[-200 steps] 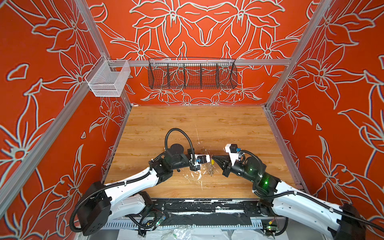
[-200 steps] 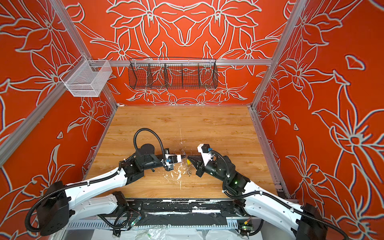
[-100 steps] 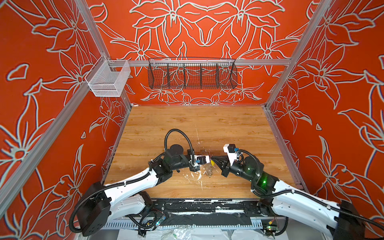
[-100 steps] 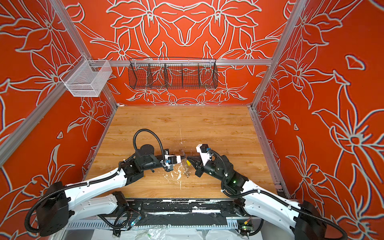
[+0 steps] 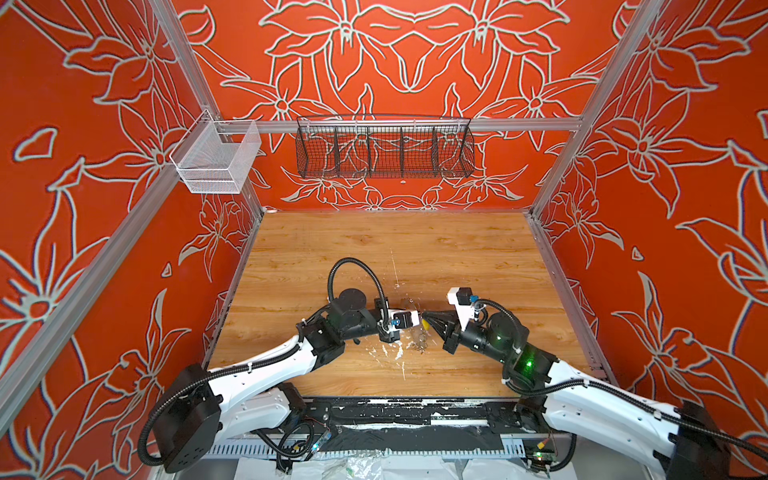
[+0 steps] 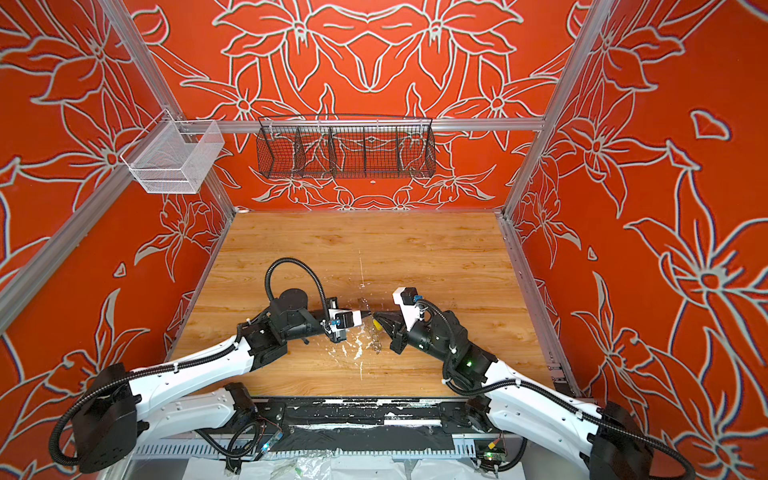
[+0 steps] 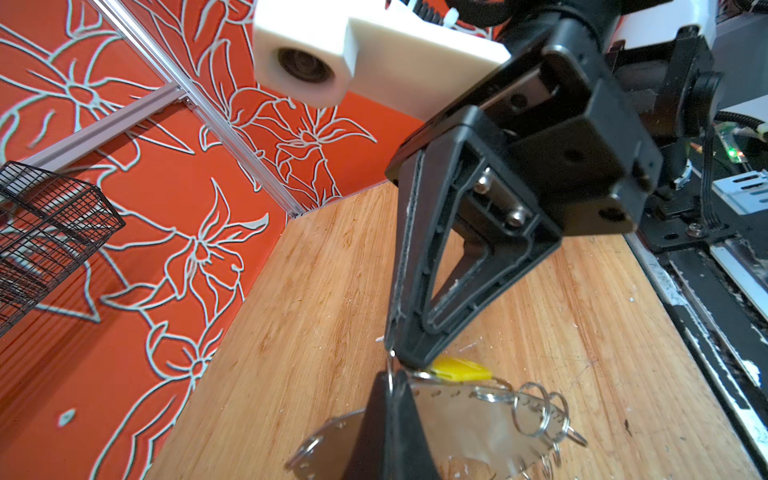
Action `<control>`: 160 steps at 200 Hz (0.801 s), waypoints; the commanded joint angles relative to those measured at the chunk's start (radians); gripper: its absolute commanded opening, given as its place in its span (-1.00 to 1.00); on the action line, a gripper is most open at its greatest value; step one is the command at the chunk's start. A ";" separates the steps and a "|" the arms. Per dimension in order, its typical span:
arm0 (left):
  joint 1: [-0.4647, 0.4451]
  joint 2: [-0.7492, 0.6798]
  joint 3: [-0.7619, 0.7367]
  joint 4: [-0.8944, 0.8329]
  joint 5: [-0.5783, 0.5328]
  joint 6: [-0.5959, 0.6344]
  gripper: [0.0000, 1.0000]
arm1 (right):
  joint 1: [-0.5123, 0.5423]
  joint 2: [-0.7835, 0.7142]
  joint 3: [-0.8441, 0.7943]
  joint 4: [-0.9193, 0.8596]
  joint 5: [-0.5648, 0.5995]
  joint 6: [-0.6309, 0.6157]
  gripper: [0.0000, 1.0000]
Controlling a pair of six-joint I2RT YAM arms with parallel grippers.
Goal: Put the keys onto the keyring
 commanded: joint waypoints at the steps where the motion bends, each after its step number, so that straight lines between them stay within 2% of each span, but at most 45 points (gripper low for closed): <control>1: -0.006 -0.025 -0.009 0.033 0.036 0.015 -1.00 | 0.000 -0.011 -0.011 0.026 0.047 0.018 -1.00; 43: -0.006 -0.036 -0.019 0.043 0.030 0.013 -1.00 | -0.006 -0.011 -0.025 0.015 0.081 0.028 -1.00; 152: -0.005 -0.044 -0.021 0.048 0.038 0.003 -1.00 | -0.013 -0.021 -0.046 -0.005 0.081 0.020 -1.00; 160: -0.005 -0.045 -0.020 0.050 0.038 0.001 -1.00 | -0.013 -0.021 -0.045 -0.008 0.073 0.013 -0.75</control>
